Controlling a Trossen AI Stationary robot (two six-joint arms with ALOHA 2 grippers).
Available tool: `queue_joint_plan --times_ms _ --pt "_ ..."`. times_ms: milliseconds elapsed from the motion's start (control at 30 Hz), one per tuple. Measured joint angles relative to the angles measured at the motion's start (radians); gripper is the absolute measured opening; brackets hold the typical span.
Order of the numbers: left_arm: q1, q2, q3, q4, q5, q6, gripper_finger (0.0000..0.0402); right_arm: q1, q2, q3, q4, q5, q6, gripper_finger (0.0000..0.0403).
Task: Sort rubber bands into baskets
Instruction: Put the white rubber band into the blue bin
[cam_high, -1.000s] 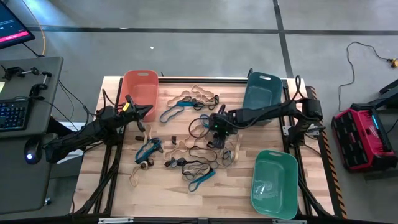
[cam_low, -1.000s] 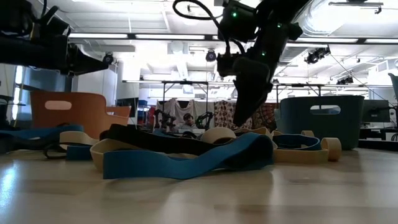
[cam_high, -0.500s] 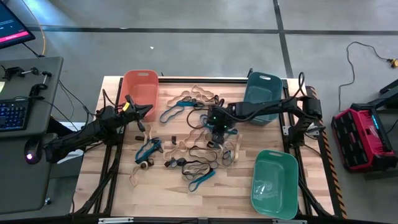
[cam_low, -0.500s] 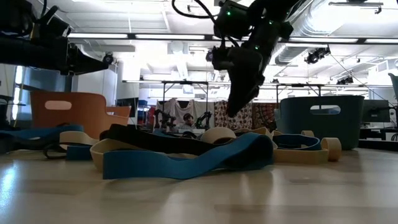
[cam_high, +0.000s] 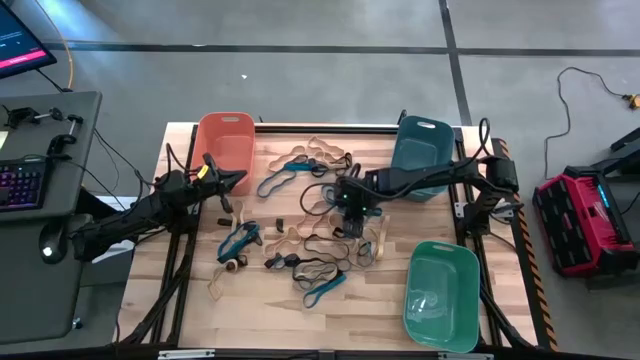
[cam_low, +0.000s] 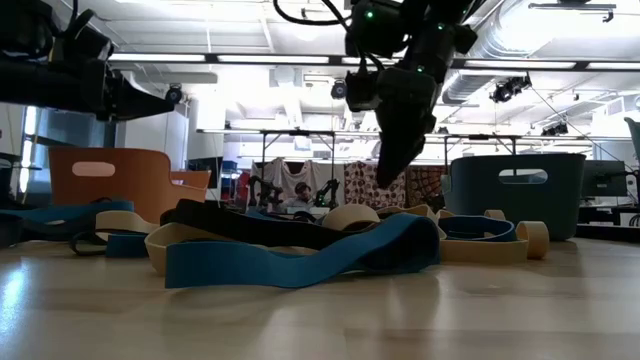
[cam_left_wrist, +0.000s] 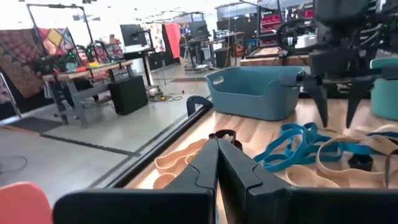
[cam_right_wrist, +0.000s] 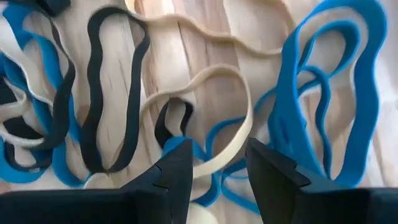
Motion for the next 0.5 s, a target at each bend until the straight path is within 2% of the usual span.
queue_joint_plan --times_ms 233,367,500 --pt "0.000 0.000 0.000 0.013 -0.002 0.002 0.0000 -0.001 0.000 0.000 -0.016 0.008 0.173 0.0138" --pt "0.000 0.000 0.000 0.010 -0.002 0.002 0.0000 0.019 0.009 0.000 -0.003 0.106 0.196 0.0138" --pt "0.001 0.000 0.000 0.010 -0.002 0.003 0.0000 0.023 0.042 0.000 0.002 0.118 0.208 0.0138"
